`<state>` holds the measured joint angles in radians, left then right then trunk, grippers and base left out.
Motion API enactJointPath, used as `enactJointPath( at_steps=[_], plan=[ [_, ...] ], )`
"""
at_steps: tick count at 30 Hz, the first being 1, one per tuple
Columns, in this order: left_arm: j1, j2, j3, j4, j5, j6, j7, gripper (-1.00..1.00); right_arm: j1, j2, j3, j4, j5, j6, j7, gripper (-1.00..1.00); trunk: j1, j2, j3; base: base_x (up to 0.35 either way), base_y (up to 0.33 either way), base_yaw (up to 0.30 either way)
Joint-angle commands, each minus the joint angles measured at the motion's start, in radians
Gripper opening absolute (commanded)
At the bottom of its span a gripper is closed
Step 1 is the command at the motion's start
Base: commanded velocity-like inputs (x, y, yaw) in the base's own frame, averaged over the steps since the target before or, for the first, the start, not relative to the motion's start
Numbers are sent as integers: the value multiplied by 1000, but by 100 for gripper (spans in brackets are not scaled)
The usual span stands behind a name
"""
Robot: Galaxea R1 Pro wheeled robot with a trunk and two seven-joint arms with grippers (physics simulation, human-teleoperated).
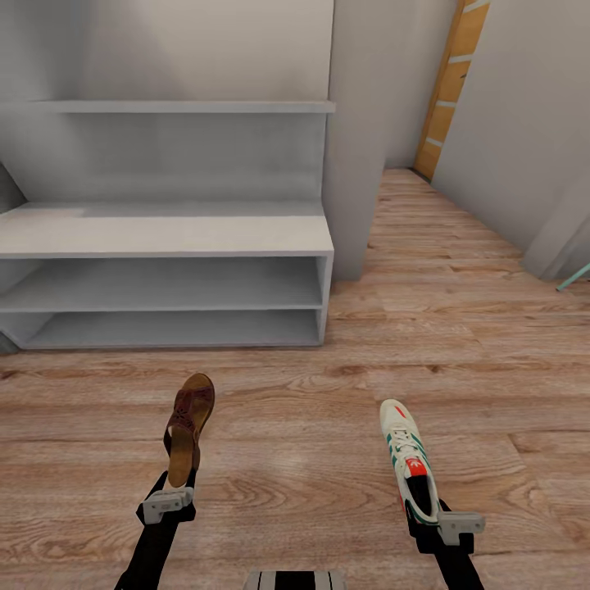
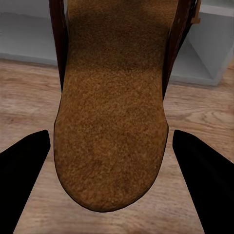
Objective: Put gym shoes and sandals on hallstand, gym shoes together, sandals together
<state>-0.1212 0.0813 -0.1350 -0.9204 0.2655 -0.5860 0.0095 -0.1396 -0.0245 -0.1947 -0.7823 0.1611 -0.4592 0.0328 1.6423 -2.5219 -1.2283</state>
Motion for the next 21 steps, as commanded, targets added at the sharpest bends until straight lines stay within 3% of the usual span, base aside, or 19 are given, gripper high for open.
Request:
enactJointPath(
  at_steps=[1,15,17,18,20,21],
  plan=[
    [0,0,0,0,0,0,-1,-100,0,0,0,0,0,0,-1,-100,0,0,0,-1,1,0],
    [0,0,-1,-1,0,0,-1,-100,0,0,2,0,1,2,-19,-100,0,0,0,0,0,0],
    [0,1,0,-1,0,2,-1,-100,-56,13,3,-10,3,38,-34,-100,0,0,0,0,0,0],
    [0,1,0,-2,1,3,0,-100,-169,38,5,-11,2,174,-51,-100,0,0,0,0,0,0],
    [0,1,0,-2,1,3,0,-100,-260,54,8,-16,-1,288,-55,-100,0,0,0,0,0,0],
    [0,1,0,-2,1,3,0,-100,-314,79,14,-17,-1,352,-57,-100,0,0,0,0,0,0]
  ],
)
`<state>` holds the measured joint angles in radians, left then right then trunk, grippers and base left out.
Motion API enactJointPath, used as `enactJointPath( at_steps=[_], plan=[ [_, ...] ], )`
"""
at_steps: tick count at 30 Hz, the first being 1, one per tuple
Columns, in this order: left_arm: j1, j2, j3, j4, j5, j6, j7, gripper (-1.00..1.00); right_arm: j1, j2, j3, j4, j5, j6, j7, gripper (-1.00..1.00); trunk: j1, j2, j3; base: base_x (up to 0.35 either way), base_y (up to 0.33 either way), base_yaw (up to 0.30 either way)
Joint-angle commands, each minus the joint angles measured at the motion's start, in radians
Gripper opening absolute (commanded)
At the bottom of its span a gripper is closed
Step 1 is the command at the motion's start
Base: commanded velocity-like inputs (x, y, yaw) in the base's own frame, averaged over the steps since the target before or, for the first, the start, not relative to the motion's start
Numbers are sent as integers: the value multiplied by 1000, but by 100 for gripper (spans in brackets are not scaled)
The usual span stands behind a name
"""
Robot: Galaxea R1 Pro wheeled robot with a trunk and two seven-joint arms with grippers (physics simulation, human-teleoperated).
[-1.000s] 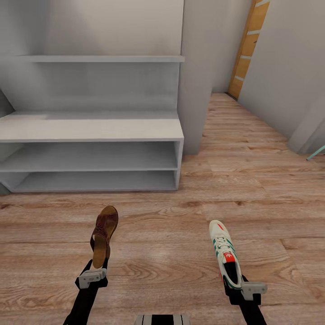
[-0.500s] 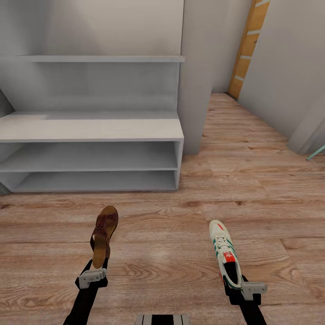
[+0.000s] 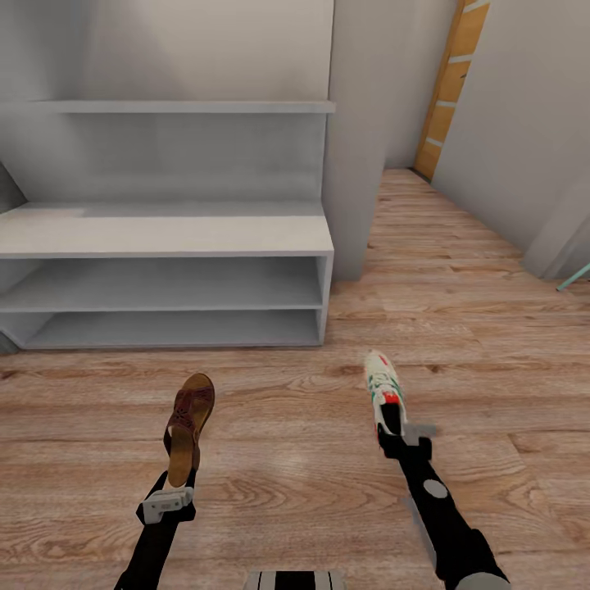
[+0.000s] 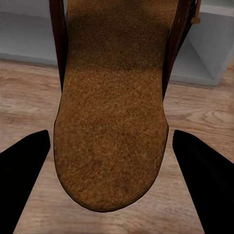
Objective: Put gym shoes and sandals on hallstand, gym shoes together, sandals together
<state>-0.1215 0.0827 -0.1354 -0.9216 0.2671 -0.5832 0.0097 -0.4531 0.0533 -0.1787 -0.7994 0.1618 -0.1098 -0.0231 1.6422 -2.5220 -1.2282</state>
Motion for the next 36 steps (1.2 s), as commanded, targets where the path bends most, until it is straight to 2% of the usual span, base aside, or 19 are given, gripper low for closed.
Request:
enactJointPath(
  at_steps=[1,4,6,8,9,13,16,21,25,30,36],
  plan=[
    [0,0,0,0,0,0,-1,-100,-25,16,3,0,-1,28,-4,-100,0,0,0,0,0,0],
    [0,0,-1,0,0,1,-1,-100,-89,57,27,1,1,80,-13,-100,0,0,0,0,0,0],
    [0,0,-2,0,0,1,-1,-100,-119,75,46,2,0,101,-25,-100,0,0,0,0,0,0],
    [0,-1,-3,0,0,1,-1,-100,-147,87,63,5,-2,116,-41,-100,0,0,0,0,0,0],
    [0,-1,-3,0,0,1,-1,-100,-181,96,76,12,-4,137,-55,-100,0,0,0,0,0,0],
    [0,-1,-4,0,0,1,-2,-100,-268,109,91,54,-5,217,-73,-100,0,0,0,0,0,0],
    [0,-1,-4,0,-1,1,-2,-100,-313,116,97,81,-7,265,-79,-100,0,0,0,0,0,0],
    [0,-2,-8,0,-4,1,-3,-100,-347,121,111,105,-7,301,-88,-100,0,0,0,0,0,0],
    [0,-2,-10,-2,-6,0,-4,-100,-364,121,155,112,-7,334,-127,-100,0,0,0,0,0,0],
    [0,-3,-9,-3,-6,0,-4,-100,-414,121,194,122,-11,425,-177,-100,0,0,0,0,0,0],
    [0,-3,-10,-3,-5,0,-3,-100,-446,121,207,183,-21,448,-184,-100,0,0,0,0,0,0]
  ],
)
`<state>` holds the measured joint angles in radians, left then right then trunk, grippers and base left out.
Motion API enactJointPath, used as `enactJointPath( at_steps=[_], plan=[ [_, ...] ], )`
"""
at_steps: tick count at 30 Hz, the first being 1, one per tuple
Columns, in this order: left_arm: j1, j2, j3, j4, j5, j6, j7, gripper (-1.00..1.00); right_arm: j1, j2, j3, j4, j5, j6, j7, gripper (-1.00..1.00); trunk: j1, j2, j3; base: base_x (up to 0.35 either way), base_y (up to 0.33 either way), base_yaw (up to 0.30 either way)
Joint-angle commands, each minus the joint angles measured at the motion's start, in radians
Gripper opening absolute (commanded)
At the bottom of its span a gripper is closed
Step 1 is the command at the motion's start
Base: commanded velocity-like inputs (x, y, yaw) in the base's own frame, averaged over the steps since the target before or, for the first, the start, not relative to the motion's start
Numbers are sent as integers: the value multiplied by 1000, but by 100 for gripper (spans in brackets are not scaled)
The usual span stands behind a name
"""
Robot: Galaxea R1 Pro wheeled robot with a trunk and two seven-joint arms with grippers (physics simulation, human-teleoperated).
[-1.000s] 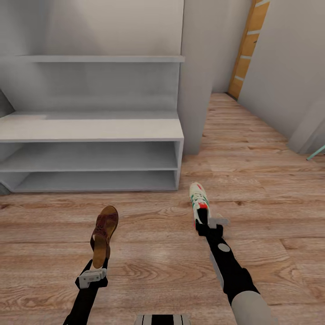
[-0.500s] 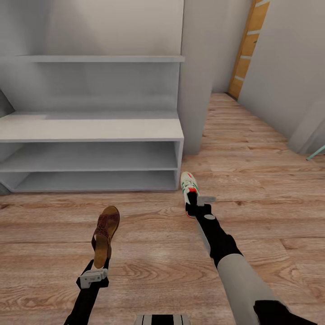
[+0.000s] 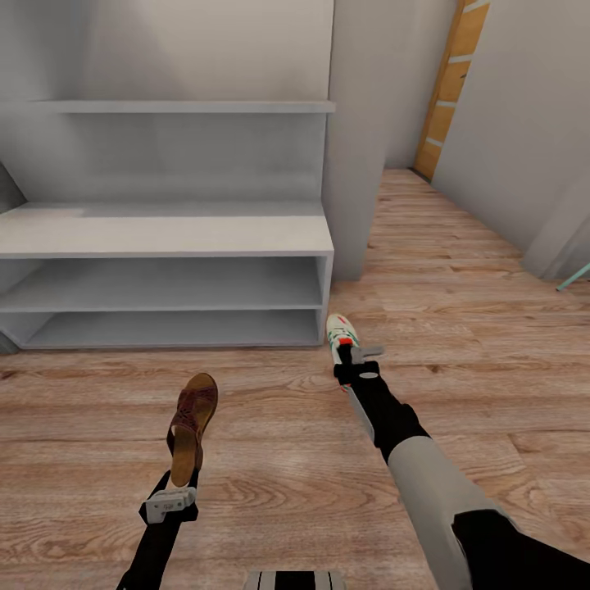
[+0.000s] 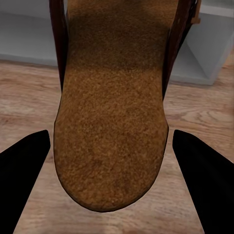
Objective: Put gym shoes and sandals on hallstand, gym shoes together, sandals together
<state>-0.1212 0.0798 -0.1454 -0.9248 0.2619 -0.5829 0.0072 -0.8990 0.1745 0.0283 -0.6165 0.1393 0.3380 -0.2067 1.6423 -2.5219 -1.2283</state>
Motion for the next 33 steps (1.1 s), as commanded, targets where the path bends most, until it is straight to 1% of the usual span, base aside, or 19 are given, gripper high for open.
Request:
enactJointPath(
  at_steps=[1,5,10,11,12,15,16,19,24,30,33],
  plan=[
    [0,0,0,0,0,0,0,-100,-4,0,2,12,0,-3,-1,-100,0,0,0,0,0,0],
    [0,-1,0,0,-1,0,1,-100,-24,0,15,54,-8,-12,-3,-100,0,0,0,0,0,0],
    [0,-1,1,0,0,0,2,-100,-46,0,18,98,-34,-16,-4,-100,0,0,0,0,0,0],
    [0,-1,0,0,0,0,1,-100,-50,0,18,105,-45,-16,-5,-100,0,0,0,0,0,0],
    [0,-1,0,0,0,0,1,-100,-50,0,18,105,-45,-16,-5,-100,0,0,0,0,0,0],
    [0,-1,-1,0,0,0,1,-100,-55,0,19,111,-76,-17,-6,-100,0,0,0,0,0,0],
    [0,-1,-2,0,-1,0,1,-100,-57,0,19,114,-99,-18,-6,-100,0,0,0,0,0,0],
    [0,-2,-3,0,-1,0,1,-100,-58,0,19,116,-119,-20,-5,-100,0,0,0,0,0,0],
    [0,-2,-3,-1,-1,0,1,-100,-59,0,20,118,-135,-21,2,-100,0,0,0,0,0,0],
    [0,-2,-3,0,-1,1,1,-100,-60,0,20,120,-139,-21,10,-100,0,0,0,4,8,0],
    [0,-1,-2,-4,1,1,1,-100,-61,0,21,121,-140,-16,12,-100,0,0,0,129,141,0]
  ],
)
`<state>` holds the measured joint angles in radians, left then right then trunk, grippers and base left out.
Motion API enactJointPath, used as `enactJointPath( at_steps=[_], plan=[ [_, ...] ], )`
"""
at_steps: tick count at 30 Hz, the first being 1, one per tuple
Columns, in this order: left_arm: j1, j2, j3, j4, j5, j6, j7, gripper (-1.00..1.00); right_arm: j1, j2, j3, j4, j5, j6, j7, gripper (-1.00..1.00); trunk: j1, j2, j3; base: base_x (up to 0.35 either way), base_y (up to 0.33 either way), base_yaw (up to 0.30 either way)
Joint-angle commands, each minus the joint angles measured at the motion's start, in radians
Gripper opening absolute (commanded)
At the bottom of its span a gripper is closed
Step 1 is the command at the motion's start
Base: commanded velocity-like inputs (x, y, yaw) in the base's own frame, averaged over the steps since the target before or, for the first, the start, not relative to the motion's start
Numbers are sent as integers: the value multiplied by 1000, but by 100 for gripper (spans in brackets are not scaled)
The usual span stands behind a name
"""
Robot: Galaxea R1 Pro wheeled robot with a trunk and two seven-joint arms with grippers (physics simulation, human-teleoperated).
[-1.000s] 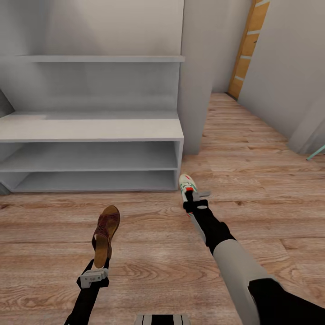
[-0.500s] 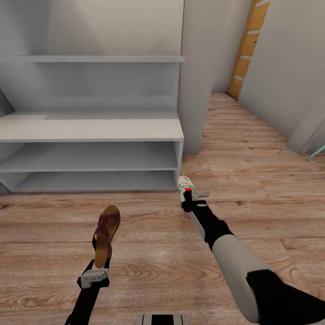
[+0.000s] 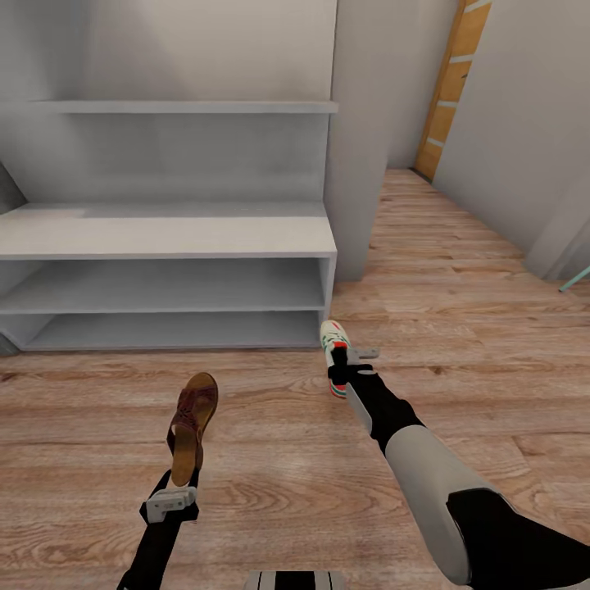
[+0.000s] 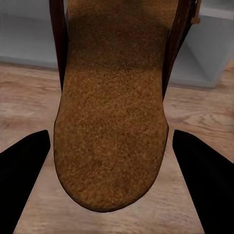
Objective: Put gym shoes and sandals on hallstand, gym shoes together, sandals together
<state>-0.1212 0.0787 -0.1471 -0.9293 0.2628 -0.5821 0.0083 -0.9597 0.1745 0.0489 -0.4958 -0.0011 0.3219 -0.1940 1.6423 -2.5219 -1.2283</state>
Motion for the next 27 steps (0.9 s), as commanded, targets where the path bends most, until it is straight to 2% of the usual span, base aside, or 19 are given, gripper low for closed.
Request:
enactJointPath(
  at_steps=[1,22,27],
  plan=[
    [0,0,0,-1,-1,0,0,-100,0,0,0,0,0,1,0,-100,0,0,0,130,130,0],
    [0,1,4,-8,2,0,1,-100,1,0,3,2,0,5,10,-100,0,0,0,25,28,0],
    [0,1,5,-7,4,0,1,-100,1,0,4,3,0,5,12,-100,0,0,0,-39,142,0]
  ],
)
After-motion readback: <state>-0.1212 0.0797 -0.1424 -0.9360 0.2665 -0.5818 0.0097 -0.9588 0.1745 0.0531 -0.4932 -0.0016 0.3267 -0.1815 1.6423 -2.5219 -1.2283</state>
